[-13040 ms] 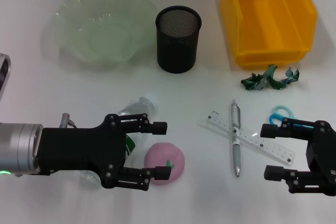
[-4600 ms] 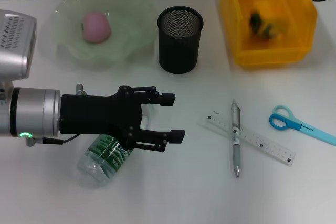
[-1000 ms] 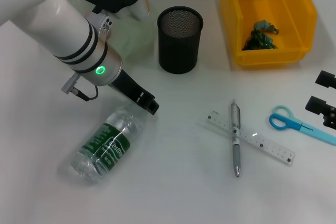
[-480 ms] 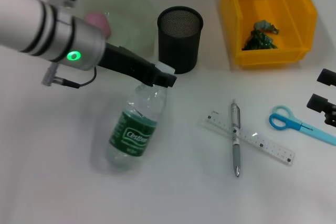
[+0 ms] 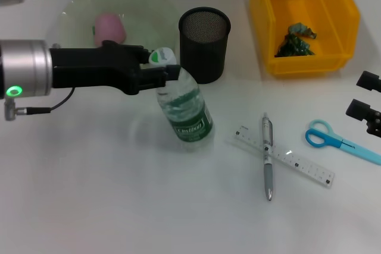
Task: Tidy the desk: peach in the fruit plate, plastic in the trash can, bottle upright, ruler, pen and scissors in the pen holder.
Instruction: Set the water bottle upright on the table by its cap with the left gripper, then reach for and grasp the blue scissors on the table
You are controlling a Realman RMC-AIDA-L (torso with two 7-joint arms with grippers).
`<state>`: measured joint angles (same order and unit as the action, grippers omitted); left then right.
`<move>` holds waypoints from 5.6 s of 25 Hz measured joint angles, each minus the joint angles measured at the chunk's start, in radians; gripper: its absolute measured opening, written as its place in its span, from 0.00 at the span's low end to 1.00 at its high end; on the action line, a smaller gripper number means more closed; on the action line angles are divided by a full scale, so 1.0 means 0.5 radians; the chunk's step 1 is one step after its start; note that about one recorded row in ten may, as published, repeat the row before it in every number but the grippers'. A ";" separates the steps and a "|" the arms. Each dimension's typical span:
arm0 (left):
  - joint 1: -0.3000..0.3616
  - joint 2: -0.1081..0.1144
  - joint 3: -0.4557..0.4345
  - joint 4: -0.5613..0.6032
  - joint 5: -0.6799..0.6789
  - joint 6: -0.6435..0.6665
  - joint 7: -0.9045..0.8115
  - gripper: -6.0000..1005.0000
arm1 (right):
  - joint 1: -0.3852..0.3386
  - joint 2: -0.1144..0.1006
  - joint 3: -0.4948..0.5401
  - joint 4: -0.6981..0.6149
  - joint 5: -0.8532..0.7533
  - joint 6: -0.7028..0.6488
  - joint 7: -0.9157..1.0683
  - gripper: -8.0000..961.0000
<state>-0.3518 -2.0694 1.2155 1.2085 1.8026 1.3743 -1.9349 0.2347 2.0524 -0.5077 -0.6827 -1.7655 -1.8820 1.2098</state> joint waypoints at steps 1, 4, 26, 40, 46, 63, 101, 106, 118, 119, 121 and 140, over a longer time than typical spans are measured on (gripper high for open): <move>0.014 0.000 -0.018 -0.032 -0.045 0.005 0.055 0.45 | 0.003 0.000 0.000 0.000 0.000 0.000 0.005 0.72; 0.047 0.001 -0.118 -0.224 -0.259 0.054 0.334 0.45 | 0.007 0.004 0.000 0.000 0.000 -0.001 0.013 0.72; 0.010 0.002 -0.491 -1.331 -0.968 0.209 1.824 0.45 | 0.054 0.027 0.028 0.118 0.029 0.000 -0.011 0.72; -0.012 -0.004 -0.510 -1.430 -0.999 0.111 2.051 0.44 | 0.061 0.043 0.019 0.123 0.031 0.000 -0.034 0.72; -0.010 -0.005 -0.514 -1.442 -1.009 0.109 2.054 0.44 | 0.061 0.043 0.022 0.123 0.031 0.000 -0.036 0.72; 0.006 -0.005 -0.584 -1.537 -1.101 0.163 2.059 0.64 | 0.071 0.046 0.026 0.123 0.031 -0.024 -0.039 0.72; -0.163 0.014 -0.587 -1.492 -0.102 0.695 1.784 0.74 | 0.649 0.059 -1.290 -1.217 -1.282 0.369 1.939 0.72; -0.161 0.011 -0.587 -1.498 -0.078 0.657 1.770 0.74 | 0.684 0.063 -1.673 -1.282 -1.536 0.530 2.236 0.72; -0.164 0.014 -0.584 -1.490 -0.075 0.613 1.744 0.74 | 0.635 0.058 -1.717 -1.351 -1.933 0.427 2.237 0.67; -0.165 0.013 -0.584 -1.491 -0.074 0.607 1.744 0.74 | 0.618 0.059 -1.716 -1.350 -1.938 0.433 2.236 0.66; -0.168 0.013 -0.584 -1.494 -0.074 0.600 1.744 0.74 | 0.590 0.059 -1.715 -1.350 -1.940 0.447 2.235 0.65; -0.195 0.006 -0.586 -1.500 -0.075 0.583 1.737 0.74 | 0.531 0.052 -1.701 -1.339 -2.033 0.576 2.144 0.40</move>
<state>-0.4494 -2.0664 0.9226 0.4584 1.7652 1.6658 -1.0662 0.5001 2.0785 -1.3580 -1.3521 -2.7820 -1.5942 2.2816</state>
